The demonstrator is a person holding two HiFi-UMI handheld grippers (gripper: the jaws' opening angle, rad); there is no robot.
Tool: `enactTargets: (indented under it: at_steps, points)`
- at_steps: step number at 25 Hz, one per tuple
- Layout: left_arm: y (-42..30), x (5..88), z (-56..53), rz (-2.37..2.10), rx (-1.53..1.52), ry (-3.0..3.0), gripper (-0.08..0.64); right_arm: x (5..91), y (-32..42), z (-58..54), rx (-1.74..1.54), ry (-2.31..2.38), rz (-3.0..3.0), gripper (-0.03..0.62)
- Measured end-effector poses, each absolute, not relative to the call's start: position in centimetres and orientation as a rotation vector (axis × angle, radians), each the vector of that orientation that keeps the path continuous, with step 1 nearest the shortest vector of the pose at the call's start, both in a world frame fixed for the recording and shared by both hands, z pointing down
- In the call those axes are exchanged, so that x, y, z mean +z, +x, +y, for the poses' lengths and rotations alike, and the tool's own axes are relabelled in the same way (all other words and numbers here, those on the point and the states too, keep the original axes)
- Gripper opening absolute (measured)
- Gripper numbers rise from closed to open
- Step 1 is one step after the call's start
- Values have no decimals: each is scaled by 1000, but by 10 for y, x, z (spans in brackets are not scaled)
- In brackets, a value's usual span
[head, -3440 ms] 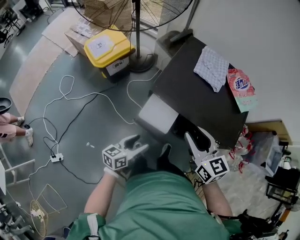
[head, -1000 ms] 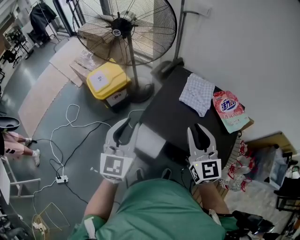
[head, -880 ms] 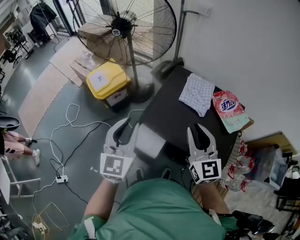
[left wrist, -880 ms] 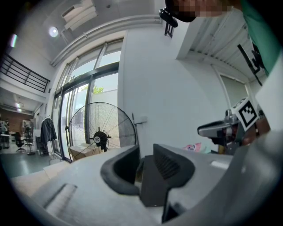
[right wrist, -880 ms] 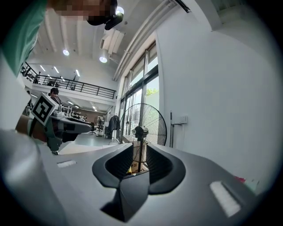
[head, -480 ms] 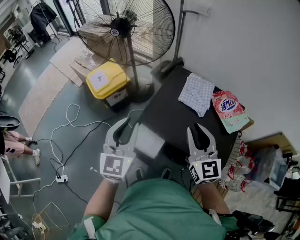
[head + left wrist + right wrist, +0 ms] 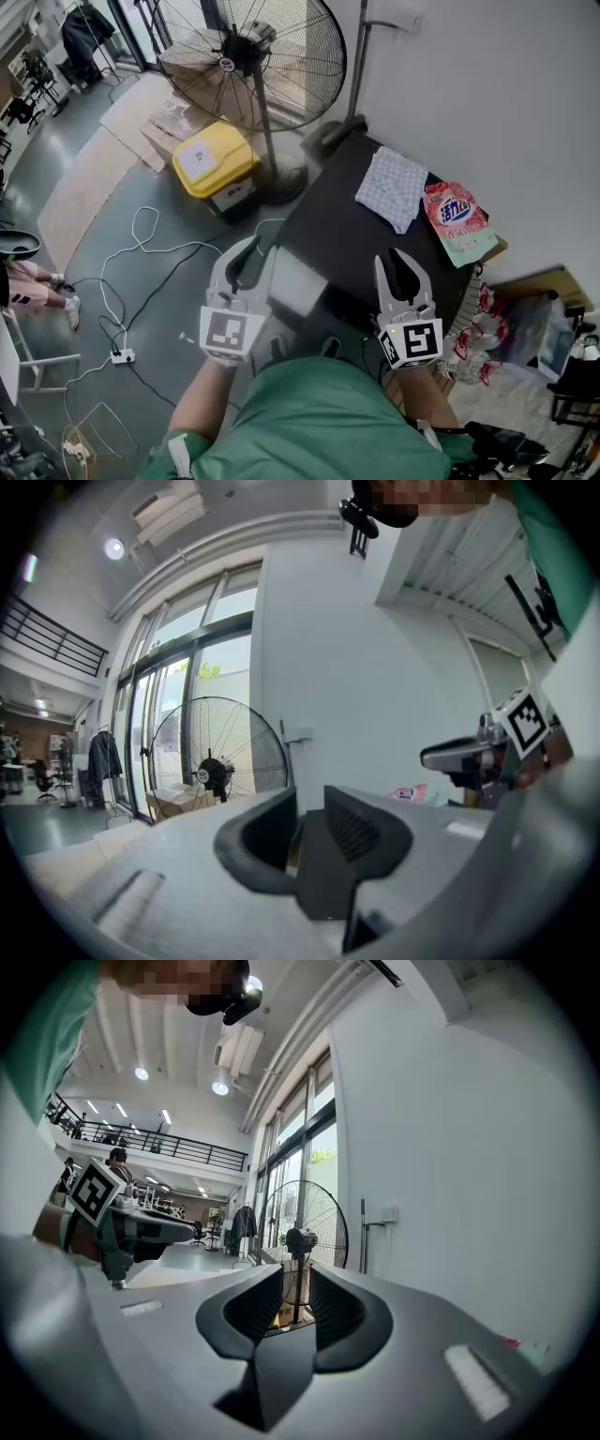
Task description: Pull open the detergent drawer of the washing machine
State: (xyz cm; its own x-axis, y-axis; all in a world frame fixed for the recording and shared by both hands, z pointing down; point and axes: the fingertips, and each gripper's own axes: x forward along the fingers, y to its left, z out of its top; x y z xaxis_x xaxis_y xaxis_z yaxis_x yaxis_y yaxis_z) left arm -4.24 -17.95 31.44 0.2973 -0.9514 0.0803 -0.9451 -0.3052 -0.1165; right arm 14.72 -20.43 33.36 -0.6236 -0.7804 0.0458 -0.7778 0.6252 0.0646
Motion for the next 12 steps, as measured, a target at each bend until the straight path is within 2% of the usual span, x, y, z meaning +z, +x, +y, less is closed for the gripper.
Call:
enactTargets:
  at_steps: [12]
  points:
    - [-39,321,-174,1840,-224,-2486,86,336,150,-201,-64,1311,-2776,87]
